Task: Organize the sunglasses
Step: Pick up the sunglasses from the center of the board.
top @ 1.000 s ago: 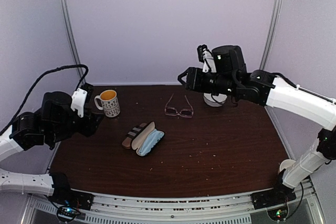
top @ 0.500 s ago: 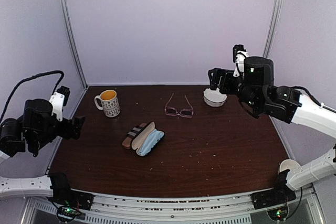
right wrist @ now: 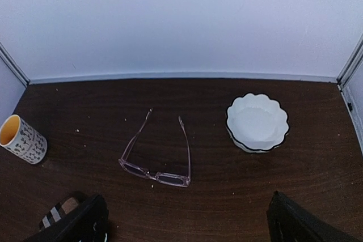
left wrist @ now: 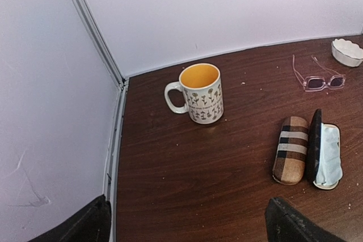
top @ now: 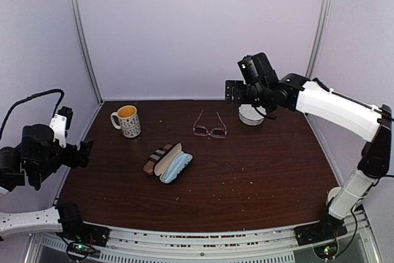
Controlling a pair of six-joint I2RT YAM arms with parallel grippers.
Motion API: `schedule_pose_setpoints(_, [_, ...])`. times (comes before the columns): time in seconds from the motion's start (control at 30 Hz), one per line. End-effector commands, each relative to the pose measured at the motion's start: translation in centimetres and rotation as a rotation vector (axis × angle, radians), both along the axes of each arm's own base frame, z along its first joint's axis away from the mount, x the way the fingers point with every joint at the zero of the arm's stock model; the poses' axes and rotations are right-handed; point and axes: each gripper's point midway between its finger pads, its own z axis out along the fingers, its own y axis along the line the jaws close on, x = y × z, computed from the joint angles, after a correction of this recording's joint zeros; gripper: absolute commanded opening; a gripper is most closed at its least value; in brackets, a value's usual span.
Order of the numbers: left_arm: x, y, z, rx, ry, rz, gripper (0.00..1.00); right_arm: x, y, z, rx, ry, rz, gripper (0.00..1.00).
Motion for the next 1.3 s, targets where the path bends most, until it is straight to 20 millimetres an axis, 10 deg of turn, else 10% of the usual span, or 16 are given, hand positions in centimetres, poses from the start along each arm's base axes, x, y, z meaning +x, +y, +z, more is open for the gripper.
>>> schedule_pose_setpoints(0.0, [0.5,-1.4,0.0,0.008,0.007,-0.037,0.98,0.5,0.8,-7.0,-0.080,0.286,0.024,1.00])
schedule_pose_setpoints(0.57, [0.4,-1.2,0.3,-0.014,-0.014,-0.047,0.98,7.9,3.2,-19.4,0.183,0.626,-0.131,0.88])
schedule_pose_setpoints(1.27, [0.2,-0.9,0.7,-0.045,-0.040,-0.063,0.98,10.9,4.4,-25.0,0.355,0.684,-0.195,0.80])
